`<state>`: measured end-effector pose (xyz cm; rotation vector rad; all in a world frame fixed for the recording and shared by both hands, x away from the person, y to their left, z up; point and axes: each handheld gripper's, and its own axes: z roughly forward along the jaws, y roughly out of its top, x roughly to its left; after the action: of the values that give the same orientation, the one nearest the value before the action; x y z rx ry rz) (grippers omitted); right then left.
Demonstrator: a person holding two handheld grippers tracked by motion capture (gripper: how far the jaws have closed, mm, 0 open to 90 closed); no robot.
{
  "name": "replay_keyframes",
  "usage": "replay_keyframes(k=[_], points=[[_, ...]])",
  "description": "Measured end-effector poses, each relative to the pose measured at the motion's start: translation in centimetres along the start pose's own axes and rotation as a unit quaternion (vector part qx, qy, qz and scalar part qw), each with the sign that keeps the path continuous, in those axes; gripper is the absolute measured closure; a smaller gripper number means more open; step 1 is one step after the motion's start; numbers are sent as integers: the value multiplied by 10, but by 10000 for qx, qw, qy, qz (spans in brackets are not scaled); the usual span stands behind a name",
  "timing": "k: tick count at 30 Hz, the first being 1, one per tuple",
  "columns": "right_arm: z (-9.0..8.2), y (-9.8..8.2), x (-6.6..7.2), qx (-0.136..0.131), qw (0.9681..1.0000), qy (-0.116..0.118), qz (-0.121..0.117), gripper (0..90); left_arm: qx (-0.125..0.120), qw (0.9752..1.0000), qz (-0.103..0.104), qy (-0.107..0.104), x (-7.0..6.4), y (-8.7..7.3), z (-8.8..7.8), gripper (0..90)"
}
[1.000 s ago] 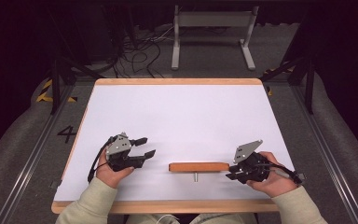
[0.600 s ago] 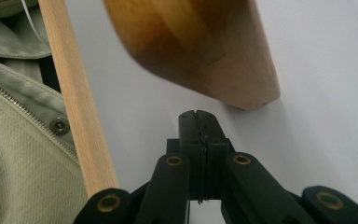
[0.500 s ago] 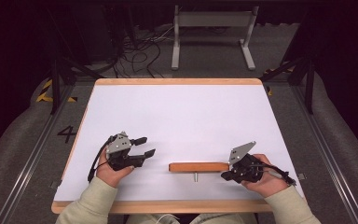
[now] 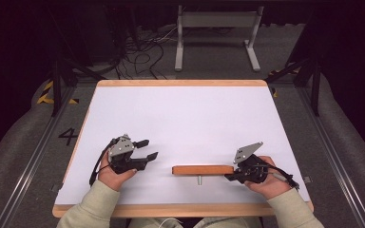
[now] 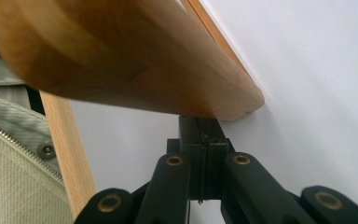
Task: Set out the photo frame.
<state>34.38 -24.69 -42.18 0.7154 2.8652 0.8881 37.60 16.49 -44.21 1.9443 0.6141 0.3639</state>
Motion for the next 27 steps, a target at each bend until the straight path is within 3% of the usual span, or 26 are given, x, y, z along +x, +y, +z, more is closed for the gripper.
replay_keyframes(k=[21,27], points=[[12,14,-22,-227,9966,-490,629,900,63,9998,-54,179,-1,-8,-8,378],[13,21,-31,-375,9950,-504,782,900,92,9995,-104,287,-1,-12,-13,379]])
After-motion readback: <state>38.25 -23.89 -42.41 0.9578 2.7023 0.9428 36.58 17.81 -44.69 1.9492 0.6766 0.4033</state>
